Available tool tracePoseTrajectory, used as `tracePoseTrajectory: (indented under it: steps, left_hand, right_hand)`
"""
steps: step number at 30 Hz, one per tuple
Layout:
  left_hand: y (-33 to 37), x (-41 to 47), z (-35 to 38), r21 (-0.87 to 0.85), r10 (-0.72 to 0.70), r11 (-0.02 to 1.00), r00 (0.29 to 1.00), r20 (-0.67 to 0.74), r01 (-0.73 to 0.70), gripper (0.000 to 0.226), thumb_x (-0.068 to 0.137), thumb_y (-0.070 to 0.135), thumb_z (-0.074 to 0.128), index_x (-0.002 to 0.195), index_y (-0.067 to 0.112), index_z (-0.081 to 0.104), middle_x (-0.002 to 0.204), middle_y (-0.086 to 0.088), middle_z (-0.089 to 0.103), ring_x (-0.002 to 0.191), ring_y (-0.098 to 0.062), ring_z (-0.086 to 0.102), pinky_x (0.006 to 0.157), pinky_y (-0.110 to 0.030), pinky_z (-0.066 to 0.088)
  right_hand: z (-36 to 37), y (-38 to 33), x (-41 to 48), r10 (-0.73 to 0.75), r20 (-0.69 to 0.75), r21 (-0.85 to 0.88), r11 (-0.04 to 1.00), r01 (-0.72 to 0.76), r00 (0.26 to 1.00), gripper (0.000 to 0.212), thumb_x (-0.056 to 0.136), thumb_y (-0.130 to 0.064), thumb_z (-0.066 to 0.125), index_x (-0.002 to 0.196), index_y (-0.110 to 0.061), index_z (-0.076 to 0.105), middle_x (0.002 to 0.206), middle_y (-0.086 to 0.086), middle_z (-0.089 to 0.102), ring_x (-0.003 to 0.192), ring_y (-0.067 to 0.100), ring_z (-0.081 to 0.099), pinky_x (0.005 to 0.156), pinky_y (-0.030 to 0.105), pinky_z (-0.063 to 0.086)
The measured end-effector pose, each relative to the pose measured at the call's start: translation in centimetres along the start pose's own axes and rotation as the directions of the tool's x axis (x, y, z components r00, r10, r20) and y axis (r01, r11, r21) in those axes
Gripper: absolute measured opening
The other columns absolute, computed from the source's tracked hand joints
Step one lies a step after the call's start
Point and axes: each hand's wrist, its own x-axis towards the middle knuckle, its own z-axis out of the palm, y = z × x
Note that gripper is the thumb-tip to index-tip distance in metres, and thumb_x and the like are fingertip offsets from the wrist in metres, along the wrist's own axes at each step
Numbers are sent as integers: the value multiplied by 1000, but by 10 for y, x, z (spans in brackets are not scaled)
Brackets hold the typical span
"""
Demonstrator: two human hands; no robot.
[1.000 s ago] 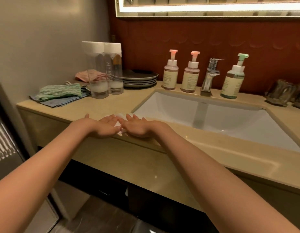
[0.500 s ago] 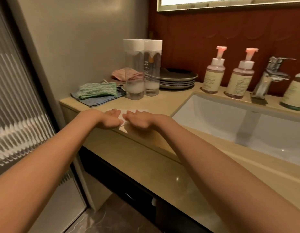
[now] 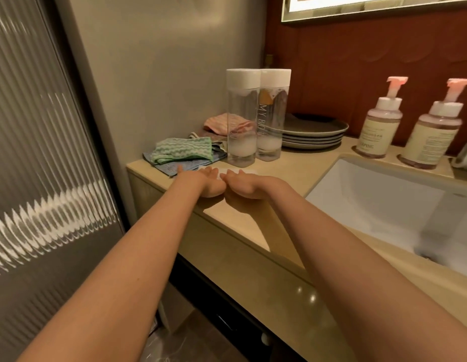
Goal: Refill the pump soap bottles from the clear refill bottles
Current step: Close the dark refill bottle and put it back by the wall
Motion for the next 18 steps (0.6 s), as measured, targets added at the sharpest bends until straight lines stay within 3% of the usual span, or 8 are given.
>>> tracePoseTrajectory:
  steps: [7, 18]
  left_hand:
    - [12, -14, 5, -16, 55, 998, 998, 28, -55, 61, 98, 49, 11, 149, 22, -8, 157, 4, -12, 145, -15, -6, 112, -58, -8]
    - [81, -22, -9, 73, 114, 991, 993, -6, -113, 62, 98, 48, 10, 149, 17, -6, 158, -3, -8, 145, -21, -4, 114, -51, -8]
  right_hand:
    - [-2, 16, -30, -29, 4, -4, 1000, 29, 1000, 50, 104, -37, 9, 151, -20, 6, 158, 3, 0, 145, 23, 0, 115, 38, 3]
    - [-19, 72, -31, 68, -19, 100, 993, -66, 997, 55, 102, -42, 14, 151, -19, 9, 158, 6, 7, 145, 25, 9, 115, 39, 10]
